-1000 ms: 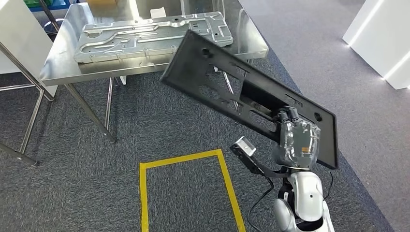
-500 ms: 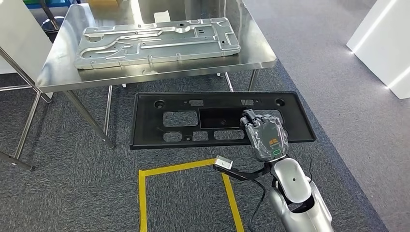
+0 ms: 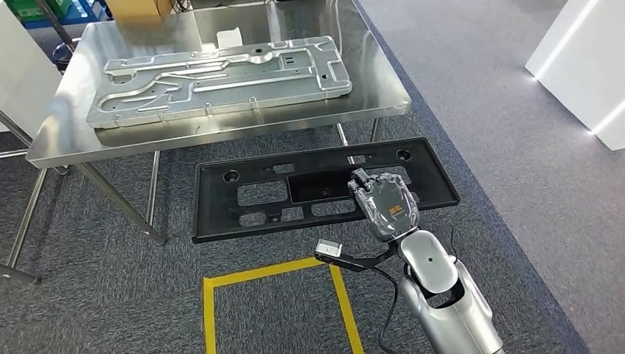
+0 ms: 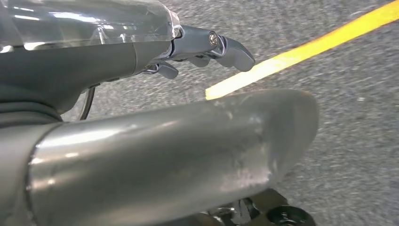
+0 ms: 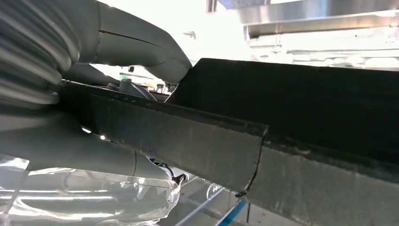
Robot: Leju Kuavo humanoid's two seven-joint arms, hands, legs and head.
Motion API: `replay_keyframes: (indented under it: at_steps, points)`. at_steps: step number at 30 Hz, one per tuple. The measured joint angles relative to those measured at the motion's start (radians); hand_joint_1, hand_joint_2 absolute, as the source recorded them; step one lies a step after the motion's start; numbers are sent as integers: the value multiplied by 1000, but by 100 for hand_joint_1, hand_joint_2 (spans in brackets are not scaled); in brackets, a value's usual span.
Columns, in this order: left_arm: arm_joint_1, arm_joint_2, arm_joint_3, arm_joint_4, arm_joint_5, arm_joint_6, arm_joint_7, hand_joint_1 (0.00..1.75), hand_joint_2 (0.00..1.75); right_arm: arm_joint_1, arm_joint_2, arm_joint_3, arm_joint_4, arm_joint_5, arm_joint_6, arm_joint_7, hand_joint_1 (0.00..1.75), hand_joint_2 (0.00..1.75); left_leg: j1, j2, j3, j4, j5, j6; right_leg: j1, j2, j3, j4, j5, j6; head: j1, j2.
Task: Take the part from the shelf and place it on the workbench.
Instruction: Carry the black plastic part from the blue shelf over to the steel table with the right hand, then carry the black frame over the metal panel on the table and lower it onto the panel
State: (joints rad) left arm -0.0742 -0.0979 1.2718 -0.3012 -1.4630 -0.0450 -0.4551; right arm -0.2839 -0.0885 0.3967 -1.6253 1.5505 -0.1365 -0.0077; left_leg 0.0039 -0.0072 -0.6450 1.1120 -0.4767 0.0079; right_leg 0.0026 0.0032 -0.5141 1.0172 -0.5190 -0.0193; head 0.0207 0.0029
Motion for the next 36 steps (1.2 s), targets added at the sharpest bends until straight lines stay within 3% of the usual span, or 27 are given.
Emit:
replay_keyframes:
  at_steps: [2, 6, 8, 10, 11, 12, 13, 15, 17, 20, 22, 25, 27, 28, 29, 31, 32, 33, 35, 36]
  points:
    - [0, 3, 0, 2, 0, 0, 0, 0, 0, -5, 0, 4, 7, -1, 1, -1, 175, 175, -9, 0, 12, -59, 42, 12, 0, 2, 14, 0, -13, 10, 1, 0]
    - [-1, 7, -1, 5, -2, 0, 0, 0, 0, -26, -6, 20, 27, -6, 3, -15, 175, 175, -5, -1, 41, -82, 44, 31, 0, 3, 8, 48, -16, 32, 3, 0]
    - [-5, 8, -2, 5, -3, -1, 0, 0, 0, -47, -9, 32, 42, -10, 5, -20, 175, 175, -1, -1, 56, -90, 38, 38, -4, 2, -50, 144, -50, 41, 6, 0]
    - [-7, 9, -4, 5, -5, -2, 0, 0, 0, -60, -10, 44, 60, -12, 8, -21, 175, 175, -1, -1, 64, -90, 26, 40, -9, 2, -134, 255, -94, 49, 7, 0]
    - [-7, 9, -6, 6, -7, -3, 0, 0, 0, -65, -10, 51, 71, -13, 10, -22, 175, 175, -1, -2, 71, -90, 18, 39, -13, 1, -165, 282, -96, 52, 7, 0]
    - [-6, 9, -7, 6, -9, -3, 0, 0, 0, -70, -10, 59, 84, -14, 13, -24, 175, 175, 0, -3, 81, -90, 11, 38, -16, 1, -180, 276, -78, 55, 7, 0]
    - [-6, 9, -10, 7, -11, -3, 0, 0, 0, -76, -11, 67, 97, -15, 15, -27, 175, 175, 1, -4, 93, -90, 2, 35, -18, 0, -178, 235, -40, 57, 7, 0]
    - [-9, 9, -16, 9, -13, -3, 1, 0, 0, -95, -11, 84, 121, -18, 18, -34, 175, 175, 3, -4, 118, -89, -16, 25, -20, -3, -144, 104, 51, 57, 8, 0]
    - [-15, 9, -21, 11, -13, -3, 5, 0, 0, -116, -10, 102, 146, -27, 18, -38, 175, 175, 2, -5, 131, -93, -32, 11, -16, -5, -122, 25, 77, 46, 7, 0]
    - [-22, 9, -25, 12, -9, -2, 11, 0, 0, -127, -3, 126, 173, -53, 16, -35, 175, 175, 1, -3, 147, -88, -40, -10, -15, -1, -99, 6, 67, 20, 6, 0]
    - [-24, 9, -25, 12, -3, -1, 12, 0, 0, -120, 16, 128, 177, -96, 11, -13, 175, 175, 4, 0, 131, -32, -50, -18, -15, -1, -73, 2, 57, 4, 4, 0]
    - [-18, 7, -24, 13, 16, 5, 16, 0, 0, -61, 90, 89, 121, -231, 20, 38, 175, 175, 7, 1, 15, 149, -112, -27, -11, -3, -38, 1, 26, -9, 1, 0]
    - [-7, 6, -23, 13, 25, 10, 19, 0, 0, -15, 143, 54, 60, -322, 41, 47, 175, 175, 7, 1, -45, 194, -149, -29, -8, 0, -8, 1, 0, -10, 0, 0]
    - [-1, 5, -23, 13, 27, 12, 20, 0, 0, 0, 163, 39, 34, -352, 50, 47, 175, 175, 7, 1, -54, 167, -141, -26, -7, 1, 11, 1, -15, -9, 0, 0]
    - [3, 5, -22, 13, 28, 13, 21, 0, 0, 11, 177, 26, 13, -365, 55, 47, 175, 175, 7, 1, -53, 113, -106, -21, -6, 3, 30, 0, -30, -7, 0, 0]
    - [10, 4, -21, 13, 28, 13, 21, 0, 0, 27, 198, 3, -16, -377, 62, 44, 175, 175, 3, 2, -41, 3, 13, -10, -4, 5, 66, 0, -62, -1, 0, 0]
    - [12, 4, -21, 13, 28, 14, 22, 0, 0, 34, 206, -6, -26, -382, 64, 39, 175, 175, -1, 3, -34, -27, 54, -5, -5, 7, 78, -2, -75, 4, 0, 0]
    - [13, 4, -21, 13, 28, 14, 23, 0, 0, 40, 211, -13, -35, -384, 64, 31, 175, 175, -5, 3, -28, -40, 74, -1, -5, 9, 90, -2, -83, 11, 0, 0]
    - [11, 3, -21, 13, 29, 14, 25, 0, 0, 49, 221, -20, -65, -378, 59, 13, 175, 175, -9, 2, -5, -50, 58, 11, -8, 11, 93, 19, -75, 25, -1, 0]
    - [10, 3, -21, 13, 29, 14, 26, 0, 0, 50, 224, -22, -85, -368, 60, 7, 175, 175, -8, 1, 9, -59, 53, 18, -8, 9, 76, 59, -56, 30, 0, 0]
